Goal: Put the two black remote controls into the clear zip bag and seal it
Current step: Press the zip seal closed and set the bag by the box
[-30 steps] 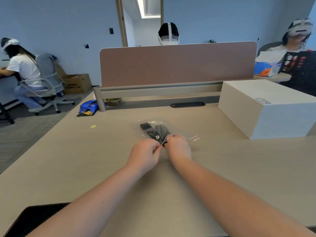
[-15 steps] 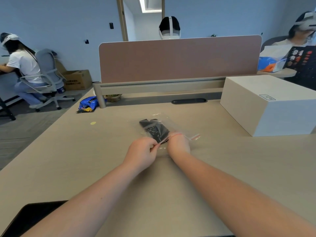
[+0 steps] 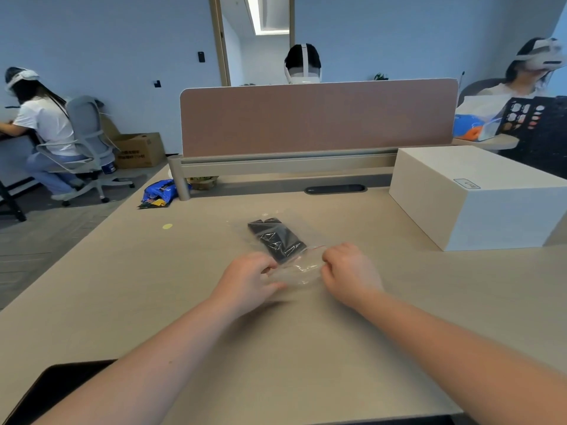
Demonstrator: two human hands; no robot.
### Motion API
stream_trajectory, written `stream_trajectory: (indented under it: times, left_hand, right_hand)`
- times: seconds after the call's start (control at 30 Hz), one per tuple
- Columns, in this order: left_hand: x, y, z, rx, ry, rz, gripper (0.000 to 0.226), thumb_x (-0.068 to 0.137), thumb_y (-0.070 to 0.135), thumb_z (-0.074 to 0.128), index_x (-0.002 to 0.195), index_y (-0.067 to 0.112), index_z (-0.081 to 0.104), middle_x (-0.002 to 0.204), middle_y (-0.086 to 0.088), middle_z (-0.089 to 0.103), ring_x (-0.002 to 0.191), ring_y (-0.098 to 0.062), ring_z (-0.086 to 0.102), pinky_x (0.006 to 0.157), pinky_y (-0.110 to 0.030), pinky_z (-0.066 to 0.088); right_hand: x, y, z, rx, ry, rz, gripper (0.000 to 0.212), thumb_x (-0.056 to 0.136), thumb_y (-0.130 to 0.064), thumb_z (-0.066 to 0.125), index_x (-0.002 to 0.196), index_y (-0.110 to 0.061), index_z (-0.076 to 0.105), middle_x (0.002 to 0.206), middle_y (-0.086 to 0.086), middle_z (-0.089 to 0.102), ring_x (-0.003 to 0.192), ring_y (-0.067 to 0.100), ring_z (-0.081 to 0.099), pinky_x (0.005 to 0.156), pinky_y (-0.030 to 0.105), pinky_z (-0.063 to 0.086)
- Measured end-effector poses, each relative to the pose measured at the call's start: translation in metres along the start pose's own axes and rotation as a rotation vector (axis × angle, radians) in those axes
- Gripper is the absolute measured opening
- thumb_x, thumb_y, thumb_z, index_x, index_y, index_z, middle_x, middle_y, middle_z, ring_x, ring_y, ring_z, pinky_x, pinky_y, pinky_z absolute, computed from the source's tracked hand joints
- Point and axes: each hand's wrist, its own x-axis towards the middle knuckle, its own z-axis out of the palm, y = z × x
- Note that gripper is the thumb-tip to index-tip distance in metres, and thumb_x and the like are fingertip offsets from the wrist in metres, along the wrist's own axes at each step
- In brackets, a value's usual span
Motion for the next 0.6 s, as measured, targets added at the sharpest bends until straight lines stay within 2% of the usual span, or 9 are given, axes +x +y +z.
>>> stream_trajectory:
  times: [0.03,0.1,0.17,0.23,0.3,0.4,0.5,0.6]
  left_hand:
    - [-0.002,-0.002,-0.001,0.015,-0.054,0.020,0.038,0.073,0.033,0.076,0.102,0.010,0.067,0.100,-0.006,0.068,0.096,-0.023,0.061,0.085,-0.030,0.046]
    - [-0.005,-0.006,0.000,0.094,-0.101,0.063,0.036,0.078,0.028,0.071,0.110,0.013,0.064,0.108,-0.006,0.066,0.102,-0.023,0.059,0.087,-0.030,0.046]
    - [-0.008,-0.009,0.001,0.178,-0.039,0.100,0.021,0.084,0.024,0.061,0.102,0.015,0.066,0.101,-0.007,0.069,0.097,-0.026,0.063,0.080,-0.032,0.050]
    - [-0.010,-0.010,0.003,0.246,0.038,0.121,0.019,0.082,0.029,0.054,0.085,0.017,0.068,0.081,-0.004,0.071,0.077,-0.024,0.068,0.061,-0.028,0.053]
    - [-0.010,-0.011,0.004,0.325,0.087,0.151,0.025,0.081,0.035,0.046,0.078,0.021,0.066,0.066,0.002,0.069,0.060,-0.021,0.067,0.046,-0.023,0.049]
    - [-0.009,-0.013,0.003,0.421,0.092,0.188,0.027,0.079,0.034,0.038,0.071,0.020,0.059,0.057,0.003,0.064,0.050,-0.024,0.063,0.036,-0.024,0.047]
    - [-0.010,-0.020,0.003,0.536,0.083,0.232,0.025,0.077,0.032,0.041,0.064,0.019,0.058,0.057,0.005,0.061,0.048,-0.022,0.061,0.032,-0.023,0.045]
    - [-0.011,-0.023,0.003,0.557,0.101,0.259,0.027,0.077,0.032,0.042,0.063,0.021,0.062,0.059,0.008,0.062,0.056,-0.018,0.063,0.032,-0.023,0.045]
  right_hand:
    - [-0.004,0.010,-0.004,0.013,0.061,-0.021,0.014,0.080,-0.009,0.052,0.085,-0.004,0.065,0.089,0.013,0.067,0.096,0.033,0.058,0.067,0.038,0.051]
    - [-0.007,0.026,-0.010,0.029,0.089,-0.005,0.026,0.080,-0.002,0.052,0.103,-0.006,0.064,0.104,0.011,0.064,0.108,0.033,0.052,0.081,0.040,0.051]
    - [-0.007,0.036,-0.013,0.015,-0.049,0.017,0.048,0.081,-0.001,0.047,0.128,-0.014,0.051,0.130,0.007,0.051,0.127,0.028,0.038,0.099,0.038,0.044]
    - [-0.005,0.042,-0.011,-0.036,-0.209,-0.019,0.060,0.084,-0.003,0.045,0.141,-0.022,0.038,0.148,0.005,0.035,0.141,0.025,0.023,0.113,0.039,0.033]
    - [-0.002,0.045,-0.006,-0.128,-0.279,-0.086,0.053,0.090,-0.008,0.045,0.141,-0.024,0.040,0.153,0.003,0.033,0.145,0.022,0.019,0.116,0.039,0.028]
    - [0.003,0.047,-0.002,-0.245,-0.257,-0.136,0.032,0.095,-0.014,0.044,0.122,-0.020,0.060,0.135,-0.002,0.055,0.140,0.020,0.033,0.110,0.031,0.032]
    - [0.005,0.049,-0.001,-0.337,-0.222,-0.177,0.024,0.094,-0.015,0.045,0.104,-0.016,0.067,0.114,-0.002,0.067,0.133,0.020,0.043,0.107,0.029,0.034]
    - [0.003,0.051,-0.006,-0.314,-0.216,-0.173,0.028,0.093,-0.015,0.044,0.113,-0.019,0.064,0.124,-0.005,0.063,0.136,0.018,0.038,0.108,0.029,0.031]
